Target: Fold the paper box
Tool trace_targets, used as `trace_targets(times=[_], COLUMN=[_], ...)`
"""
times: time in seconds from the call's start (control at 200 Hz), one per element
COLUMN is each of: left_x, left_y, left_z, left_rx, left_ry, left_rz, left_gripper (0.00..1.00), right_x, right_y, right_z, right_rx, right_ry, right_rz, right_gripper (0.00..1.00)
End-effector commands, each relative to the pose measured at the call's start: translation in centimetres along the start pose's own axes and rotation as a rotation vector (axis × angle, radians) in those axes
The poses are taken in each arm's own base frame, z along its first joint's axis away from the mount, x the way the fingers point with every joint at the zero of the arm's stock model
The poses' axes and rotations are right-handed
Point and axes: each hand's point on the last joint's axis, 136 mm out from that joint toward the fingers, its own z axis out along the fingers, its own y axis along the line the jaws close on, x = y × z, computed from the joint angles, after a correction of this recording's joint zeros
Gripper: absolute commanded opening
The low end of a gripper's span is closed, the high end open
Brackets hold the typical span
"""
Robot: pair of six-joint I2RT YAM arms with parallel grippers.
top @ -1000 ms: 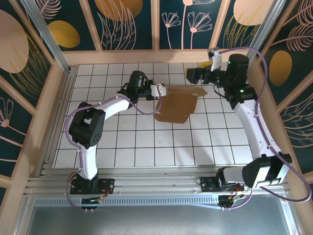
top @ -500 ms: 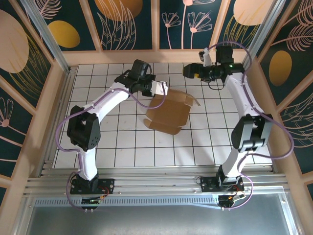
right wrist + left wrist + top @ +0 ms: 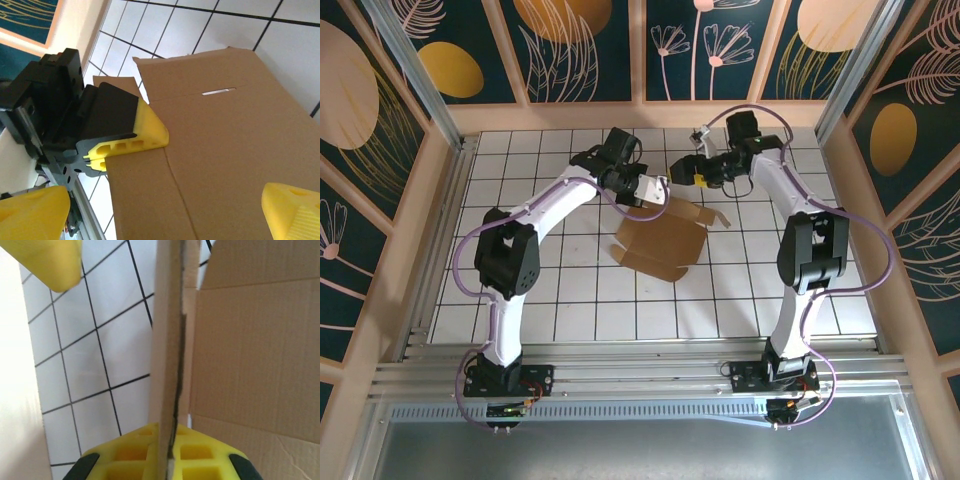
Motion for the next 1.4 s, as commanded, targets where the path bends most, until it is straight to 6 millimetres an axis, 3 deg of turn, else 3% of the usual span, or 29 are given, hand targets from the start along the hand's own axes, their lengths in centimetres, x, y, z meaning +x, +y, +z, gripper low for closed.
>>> trace_targets(times=[0.0,0.115,0.215,0.4,0.516,0.631,0.771,0.956,1.106,1.397], left_x=[0.4,-0.1,-1.1,-1.1,-0.7,-0.3,-1.0,-1.4,-1.1,-0.7], left_y=[1.1,2.7,4.0,5.5,5.8,6.0,6.2,6.6,7.1,7.6], left_z=[0.6,0.5,0.1,0.9,1.1,0.8,0.3,0.4,0.7,1.8], left_rx=[-0.081,-0.199,-0.281,-0.398,-0.43,-0.47,-0.493,-0.523,-0.565,-0.582], left_ry=[0.027,-0.006,-0.061,-0.091,-0.076,-0.065,-0.114,-0.189,-0.206,-0.243], left_rz=[0.009,0.025,0.035,0.045,0.046,0.03,-0.017,-0.128,-0.19,-0.279], left_gripper=[0.07,0.24,0.27,0.34,0.37,0.6,0.6,0.57,0.54,0.21], right_x=[1.8,2.9,2.7,0.1,-1.6,-1.9,-1.3,-1.3,-0.7,-0.7], right_y=[-0.3,-1.3,-1.3,-3.1,-4.1,-4.2,-4.2,-6.2,-7.0,-8.5], right_z=[0.8,1.0,0.9,-0.5,-3.0,-4.4,-4.0,-3.2,-2.0,-0.4], right_rx=[-0.014,0.028,0.031,0.061,0.01,0.002,-0.014,0.047,0.063,0.078], right_ry=[0.039,0.05,0.029,-0.056,-0.151,-0.193,-0.179,-0.165,-0.115,-0.079], right_rz=[0.01,0.033,0.027,0.098,0.177,0.17,0.168,0.192,0.191,0.202], right_gripper=[0.98,0.97,0.97,0.92,0.92,0.96,0.96,0.92,0.96,0.96])
